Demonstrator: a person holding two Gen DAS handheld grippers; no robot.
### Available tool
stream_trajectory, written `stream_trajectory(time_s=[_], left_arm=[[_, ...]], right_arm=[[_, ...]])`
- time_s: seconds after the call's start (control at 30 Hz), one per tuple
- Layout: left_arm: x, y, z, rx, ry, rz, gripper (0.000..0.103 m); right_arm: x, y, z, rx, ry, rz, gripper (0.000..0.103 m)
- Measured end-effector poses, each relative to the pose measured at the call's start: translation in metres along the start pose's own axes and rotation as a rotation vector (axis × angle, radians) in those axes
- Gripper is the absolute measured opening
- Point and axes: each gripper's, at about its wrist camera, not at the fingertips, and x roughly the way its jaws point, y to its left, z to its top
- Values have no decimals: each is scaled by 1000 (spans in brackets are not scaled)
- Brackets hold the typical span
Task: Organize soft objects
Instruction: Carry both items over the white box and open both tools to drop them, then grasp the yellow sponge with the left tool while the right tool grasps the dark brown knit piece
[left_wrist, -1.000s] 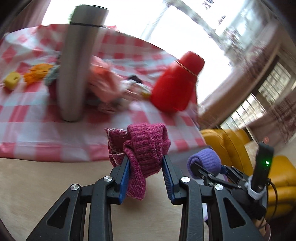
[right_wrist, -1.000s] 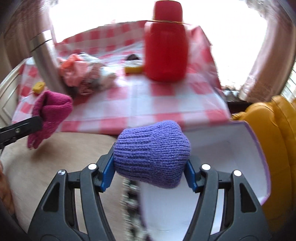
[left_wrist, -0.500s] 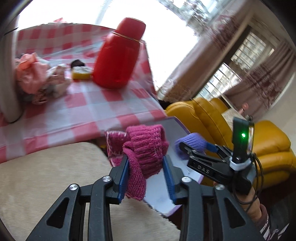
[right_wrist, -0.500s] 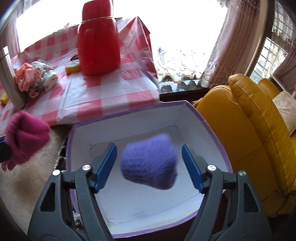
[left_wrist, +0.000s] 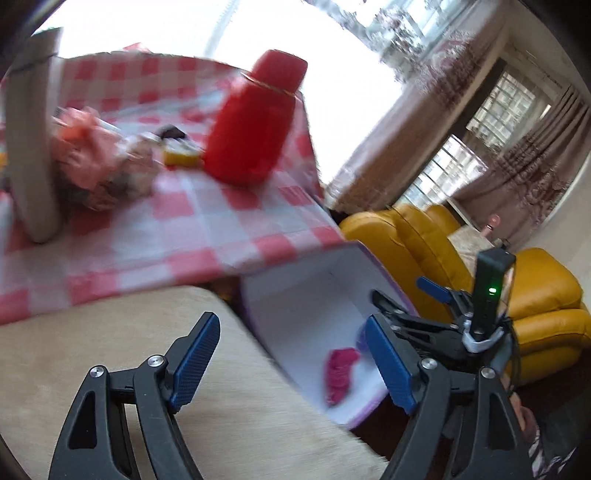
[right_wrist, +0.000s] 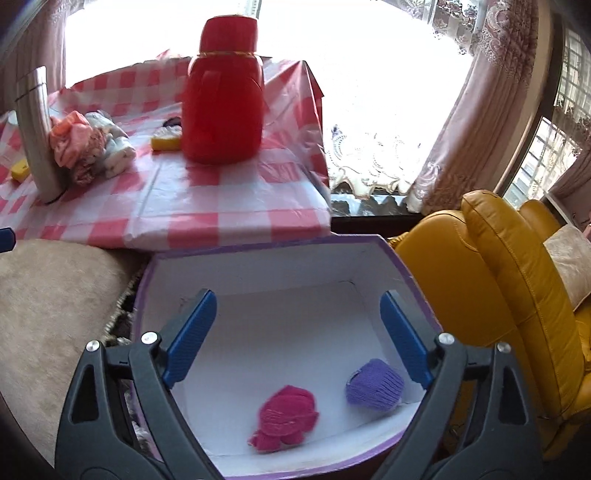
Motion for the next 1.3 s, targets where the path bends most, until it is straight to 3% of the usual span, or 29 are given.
stream_trajectory(time_s=[0.2,0.3,0.4,0.53,0.63,0.8,1.17,1.3], left_arm=[[-51,70,2,-137,-79,149,84],[-83,121,-1,-260,-143,234,84],[-106,157,-2,-335,-197,296,84],[-129,199,-1,-430,-250,345,84],[-139,215,1,-451,-264,366,84],[-152,243,13,-454,-284,434,84],[-161,320,66,-455,-320,597,84],[-149,354,94,-425,-269,687,84]], right_arm=[[-3,55,26,-113,-44,77,91],[2,82,45,-151,-49,134,91],[9,111,79,-184,-59,197,91],[16,144,126,-248,-99,213,91],[25,166,165,-317,-124,206,91],[63,196,220,-370,-86,208,91],[150,244,268,-470,77,164,91],[177,255,277,-500,142,150,91]])
